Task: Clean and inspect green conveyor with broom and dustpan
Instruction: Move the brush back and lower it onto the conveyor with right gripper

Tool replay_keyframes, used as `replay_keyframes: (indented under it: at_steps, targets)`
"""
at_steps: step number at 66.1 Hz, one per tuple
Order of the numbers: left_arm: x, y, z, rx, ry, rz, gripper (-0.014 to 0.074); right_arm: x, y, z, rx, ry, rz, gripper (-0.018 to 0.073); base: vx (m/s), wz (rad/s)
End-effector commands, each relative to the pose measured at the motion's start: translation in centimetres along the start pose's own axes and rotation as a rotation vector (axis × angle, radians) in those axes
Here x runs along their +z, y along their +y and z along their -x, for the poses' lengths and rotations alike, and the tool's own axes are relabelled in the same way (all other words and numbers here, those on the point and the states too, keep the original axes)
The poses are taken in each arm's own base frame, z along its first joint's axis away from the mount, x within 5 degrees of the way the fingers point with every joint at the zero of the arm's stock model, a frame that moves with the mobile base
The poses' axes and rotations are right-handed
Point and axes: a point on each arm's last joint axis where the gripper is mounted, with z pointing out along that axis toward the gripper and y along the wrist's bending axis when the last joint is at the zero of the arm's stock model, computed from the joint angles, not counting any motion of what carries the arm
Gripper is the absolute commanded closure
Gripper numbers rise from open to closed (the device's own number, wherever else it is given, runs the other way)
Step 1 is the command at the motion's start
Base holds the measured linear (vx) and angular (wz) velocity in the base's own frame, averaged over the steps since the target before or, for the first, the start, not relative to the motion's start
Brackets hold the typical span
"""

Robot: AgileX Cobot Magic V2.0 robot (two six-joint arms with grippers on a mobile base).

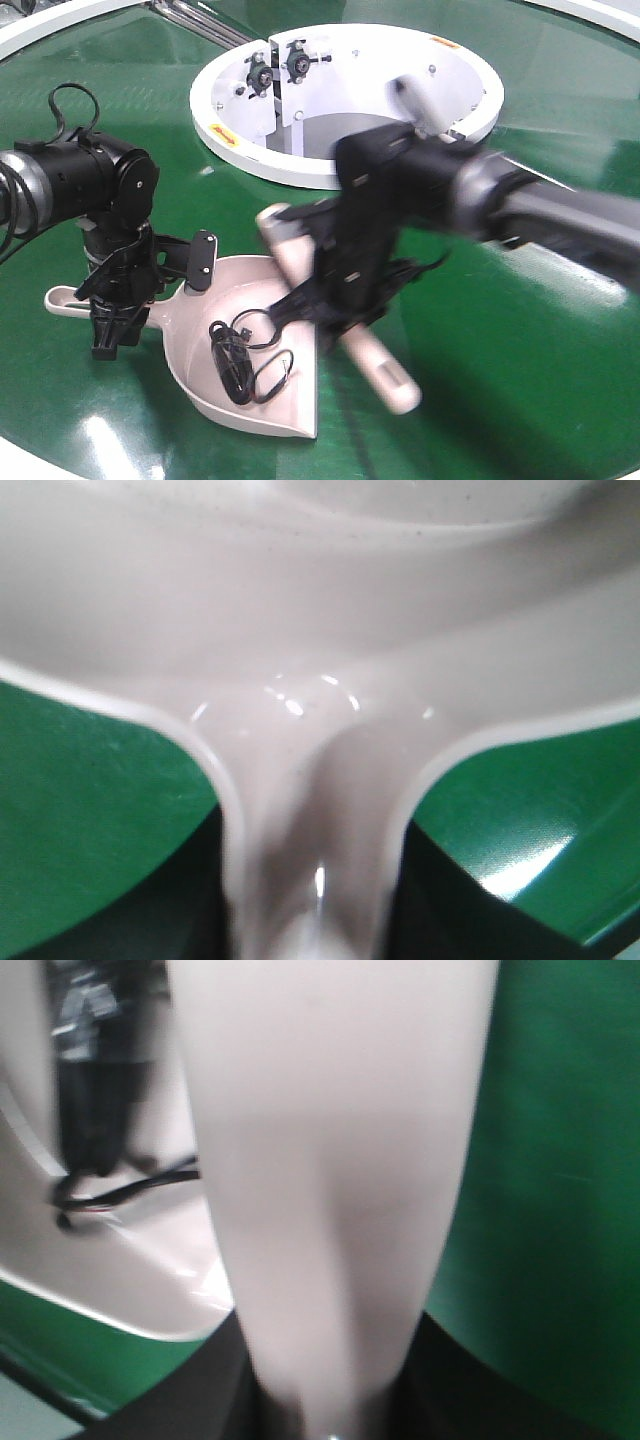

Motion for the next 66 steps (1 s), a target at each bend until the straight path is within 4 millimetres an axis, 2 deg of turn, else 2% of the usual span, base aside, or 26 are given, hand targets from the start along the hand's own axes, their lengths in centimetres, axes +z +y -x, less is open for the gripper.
replay_keyframes:
  at_steps: [1, 13, 20, 26, 32, 38, 51, 66]
  targets:
    - [-2.2, -0.1, -0.2, -0.026, -0.023, 0.058, 0.0603, -4.2, -3.8, -1.9, 0.055, -0.037, -0.040, 0.0564, 0.00, 0.00]
    - [-2.2, -0.1, -0.2, -0.026, -0.023, 0.058, 0.0603, -6.1, -10.1, -5.5, 0.139, -0.066, -0.073, 0.0564, 0.00, 0.00]
    - [-2.2, -0.1, -0.2, -0.026, -0.023, 0.058, 0.0603, -7.0, -13.1, -7.7, 0.208, -0.096, -0.107, 0.0564, 0.00, 0.00]
    - [-2.2, -0.1, -0.2, -0.026, -0.023, 0.058, 0.0603, -7.0, -15.8, -9.6, 0.296, -0.117, -0.141, 0.0564, 0.00, 0.00]
    - [-2.2, -0.1, -0.2, -0.026, -0.023, 0.058, 0.0603, -6.5, -17.3, -10.9, 0.350, -0.110, -0.159, 0.0564, 0.00, 0.00]
    - [-2.2, -0.1, -0.2, -0.026, -0.023, 0.058, 0.0603, -5.6, -18.1, -11.7, 0.392, -0.074, -0.151, 0.0564, 0.00, 0.00]
    - [-2.2, -0.1, -0.2, -0.026, -0.023, 0.058, 0.0603, -2.5, -18.1, -12.2, 0.392, 0.037, -0.118, 0.0564, 0.00, 0.00]
    - [-2.2, -0.1, -0.2, -0.026, -0.023, 0.058, 0.0603, -0.5, -18.3, -12.8, 0.379, 0.110, -0.115, 0.0564, 0.00, 0.00]
